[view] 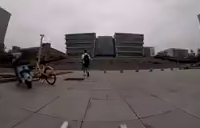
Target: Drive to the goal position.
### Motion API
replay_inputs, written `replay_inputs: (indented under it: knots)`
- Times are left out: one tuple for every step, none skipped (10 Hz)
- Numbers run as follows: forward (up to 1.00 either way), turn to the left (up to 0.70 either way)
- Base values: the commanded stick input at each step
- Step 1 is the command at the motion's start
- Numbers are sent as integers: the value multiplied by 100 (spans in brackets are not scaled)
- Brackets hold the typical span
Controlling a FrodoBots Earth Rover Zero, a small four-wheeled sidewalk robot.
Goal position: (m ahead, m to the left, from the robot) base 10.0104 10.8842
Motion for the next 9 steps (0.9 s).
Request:
replay_inputs:
  knots:
    - [70,0]
    - [70,0]
    - [70,0]
    - [70,0]
    - [70,0]
    - [70,0]
    - [70,0]
    - [70,0]
    - [70,0]
